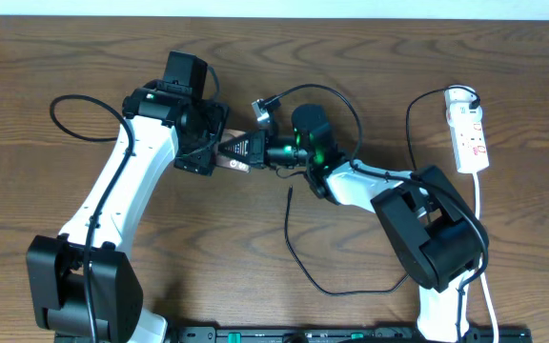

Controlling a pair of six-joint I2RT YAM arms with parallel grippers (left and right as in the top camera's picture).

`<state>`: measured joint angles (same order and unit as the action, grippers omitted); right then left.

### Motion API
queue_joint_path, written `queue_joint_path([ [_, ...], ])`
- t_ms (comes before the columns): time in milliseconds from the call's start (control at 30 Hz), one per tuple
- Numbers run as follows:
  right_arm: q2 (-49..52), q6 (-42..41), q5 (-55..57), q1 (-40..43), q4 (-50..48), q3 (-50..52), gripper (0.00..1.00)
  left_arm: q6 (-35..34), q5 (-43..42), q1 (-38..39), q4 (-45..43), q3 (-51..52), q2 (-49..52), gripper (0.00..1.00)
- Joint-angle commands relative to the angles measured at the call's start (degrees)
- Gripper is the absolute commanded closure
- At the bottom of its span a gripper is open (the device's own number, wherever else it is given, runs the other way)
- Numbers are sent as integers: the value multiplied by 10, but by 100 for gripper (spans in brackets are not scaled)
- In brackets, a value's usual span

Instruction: Plug charger to phone and switch on socket

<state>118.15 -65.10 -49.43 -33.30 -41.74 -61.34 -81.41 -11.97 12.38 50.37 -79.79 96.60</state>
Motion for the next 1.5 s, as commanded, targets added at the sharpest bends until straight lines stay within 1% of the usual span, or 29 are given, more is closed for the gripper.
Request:
queue_joint_path([
  [0,2,0,-6,17,-6,-7,99,39,-26,0,1,-5,-12,12],
  [133,2,0,-4,38,8,-7,99,82,-73,-11,0,-5,-12,11],
  [200,2,0,-1,50,26,-7,99,123,-109,-22,-4,-5,-12,12],
  [233,2,-6,3,59,45,-7,98,158,-135,-29,-10,-5,-12,12],
  [300,2,-54,9,74,73,-7,99,219,-178,-44,-27,-5,-12,11],
  [333,2,-93,11,83,83,-7,99,243,-197,-54,-35,-5,-12,11],
  [400,2,-150,11,100,88,-7,98,262,-218,-70,-45,-5,-12,11],
  [500,2,-235,11,120,68,-7,99,275,-223,-97,-53,-5,-12,11],
  [600,2,-307,13,131,30,-7,99,332,-224,-119,-79,-4,-12,11],
  [700,2,-378,18,131,-16,-7,99,335,-225,-134,-88,-2,-12,11],
  [767,2,-424,26,126,-51,-7,99,327,-225,-141,-109,0,-12,11],
  [867,2,-485,53,109,-103,-7,99,299,-225,-144,-166,2,-12,11],
  [967,2,-524,91,89,-147,-7,99,257,-226,-144,-212,2,-12,11],
  [1033,2,-525,122,73,-172,-7,99,236,-226,-144,-231,2,-12,11],
  [1133,2,-525,148,51,-198,-7,99,235,-226,-144,-246,2,-12,11],
  [1333,2,-525,213,11,-249,-7,98,272,-226,-144,-260,5,-11,11],
  [1400,2,-525,217,7,-252,-7,99,298,-226,-144,-273,6,-11,11],
  [1467,2,-525,217,4,-252,-7,99,308,-226,-144,-281,8,-11,11],
])
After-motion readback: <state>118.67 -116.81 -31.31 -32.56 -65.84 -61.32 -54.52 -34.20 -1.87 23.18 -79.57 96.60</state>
